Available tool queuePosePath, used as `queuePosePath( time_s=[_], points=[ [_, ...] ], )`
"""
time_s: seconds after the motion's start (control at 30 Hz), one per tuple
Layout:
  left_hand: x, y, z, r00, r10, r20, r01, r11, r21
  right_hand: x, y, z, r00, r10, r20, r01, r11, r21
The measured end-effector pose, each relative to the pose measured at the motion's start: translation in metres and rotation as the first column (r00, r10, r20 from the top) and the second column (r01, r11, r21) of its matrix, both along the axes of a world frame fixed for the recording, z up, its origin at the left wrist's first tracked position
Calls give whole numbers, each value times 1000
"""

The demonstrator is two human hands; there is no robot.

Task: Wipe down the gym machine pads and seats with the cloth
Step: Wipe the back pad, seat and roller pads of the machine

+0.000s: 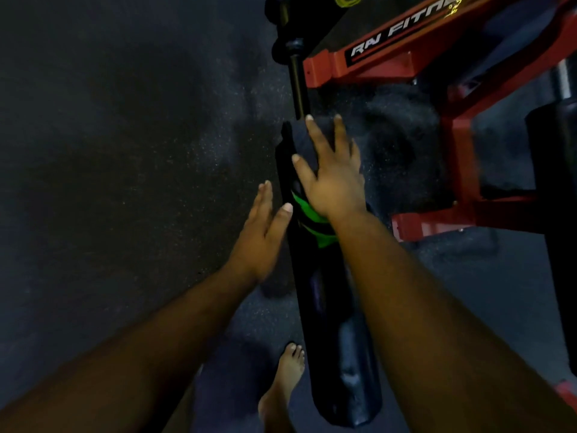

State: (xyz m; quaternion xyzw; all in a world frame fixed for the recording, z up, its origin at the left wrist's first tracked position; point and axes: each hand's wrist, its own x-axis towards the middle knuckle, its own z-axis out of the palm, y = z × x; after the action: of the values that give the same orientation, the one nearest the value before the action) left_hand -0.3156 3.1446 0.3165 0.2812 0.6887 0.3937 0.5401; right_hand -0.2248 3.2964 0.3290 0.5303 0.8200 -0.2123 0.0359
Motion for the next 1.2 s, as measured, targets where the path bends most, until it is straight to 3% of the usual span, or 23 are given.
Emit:
queuePosePath(
  time_s=[0.1, 0.2, 0.3, 0.43, 0.53, 0.67, 0.73, 0.87, 1.0, 1.13, 1.2],
  points=[
    [2, -2, 9, 997, -74, -7, 74, 997, 2, 61, -53, 6, 987, -73, -146, 59, 994, -96],
    [12, 1, 18, 986, -166, -24, 166, 986, 1, 115, -123, 22, 976, -191, -102, 164, 960, -226],
    [21, 5, 19, 979, -204, -29, 204, 979, -18, 92, -89, 13, 967, -230, -112, 203, 956, -214],
    [27, 9, 14, 997, -62, 42, 59, 997, 58, 21, 2, 0, 965, -199, -172, 173, 973, -155],
    [27, 2, 9, 993, -16, 116, 11, 999, 45, 39, -18, 3, 985, -133, -110, 121, 986, -111],
    [24, -6, 20, 991, -12, 132, 10, 1000, 15, 107, -145, 29, 987, -84, 138, 94, 994, -65],
    [18, -8, 24, 990, -23, 139, 27, 999, -32, 106, -165, 29, 968, -90, 232, 95, 995, -8],
    [4, -8, 19, 996, -24, 85, 28, 999, -45, 27, -89, 10, 956, 45, 289, -82, 990, 116],
    [-6, -2, 7, 997, 51, 54, -48, 997, -68, -37, -25, -7, 877, 191, 442, -295, 939, 179],
    [-12, -20, 12, 993, 76, 95, -69, 995, -74, 7, -57, 9, 834, 335, 439, -439, 884, 160],
    [-9, -35, 12, 993, 64, 95, -54, 993, -103, 57, -115, 14, 752, 461, 471, -545, 837, 51]
  ],
)
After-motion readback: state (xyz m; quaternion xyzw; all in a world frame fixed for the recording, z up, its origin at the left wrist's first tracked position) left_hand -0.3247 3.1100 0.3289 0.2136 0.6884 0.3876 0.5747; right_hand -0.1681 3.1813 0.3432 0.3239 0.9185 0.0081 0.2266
